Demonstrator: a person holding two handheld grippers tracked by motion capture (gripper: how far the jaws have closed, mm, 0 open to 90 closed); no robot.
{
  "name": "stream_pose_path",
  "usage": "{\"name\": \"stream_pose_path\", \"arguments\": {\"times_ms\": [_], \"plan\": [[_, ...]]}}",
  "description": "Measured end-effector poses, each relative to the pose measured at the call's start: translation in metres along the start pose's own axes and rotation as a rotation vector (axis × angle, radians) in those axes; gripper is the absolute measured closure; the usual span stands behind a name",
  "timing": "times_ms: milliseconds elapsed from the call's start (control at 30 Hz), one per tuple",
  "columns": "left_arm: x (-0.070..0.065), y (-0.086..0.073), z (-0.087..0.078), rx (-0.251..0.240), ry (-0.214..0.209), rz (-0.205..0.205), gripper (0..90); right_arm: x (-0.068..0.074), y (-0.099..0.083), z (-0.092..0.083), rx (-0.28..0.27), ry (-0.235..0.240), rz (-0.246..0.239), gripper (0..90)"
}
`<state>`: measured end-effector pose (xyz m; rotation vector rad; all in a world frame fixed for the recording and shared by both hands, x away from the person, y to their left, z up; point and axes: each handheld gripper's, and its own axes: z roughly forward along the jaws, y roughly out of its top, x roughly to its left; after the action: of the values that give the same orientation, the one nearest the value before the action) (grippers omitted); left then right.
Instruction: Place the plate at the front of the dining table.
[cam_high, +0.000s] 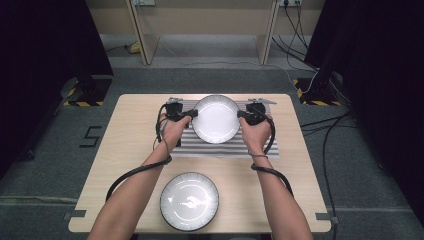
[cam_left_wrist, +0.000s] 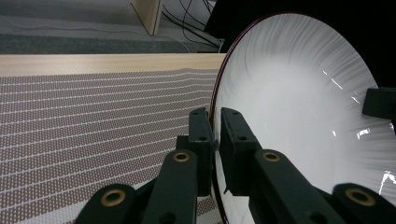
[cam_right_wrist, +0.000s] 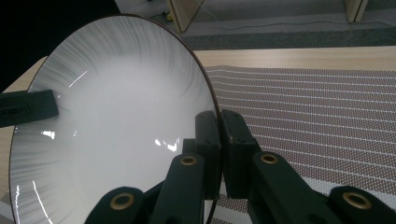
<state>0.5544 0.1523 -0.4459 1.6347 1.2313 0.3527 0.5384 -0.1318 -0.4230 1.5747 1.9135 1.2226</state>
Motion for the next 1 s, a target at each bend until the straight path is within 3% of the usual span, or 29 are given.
{"name": "stream_pose_path", "arguments": {"times_ms": [1000], "plan": [[0.005,-0.011,0.012,0.000,0.022,-0.014,82.8,-0.005,-0.007,0.015,0.007,-0.011,-0.007,86.3]]}}
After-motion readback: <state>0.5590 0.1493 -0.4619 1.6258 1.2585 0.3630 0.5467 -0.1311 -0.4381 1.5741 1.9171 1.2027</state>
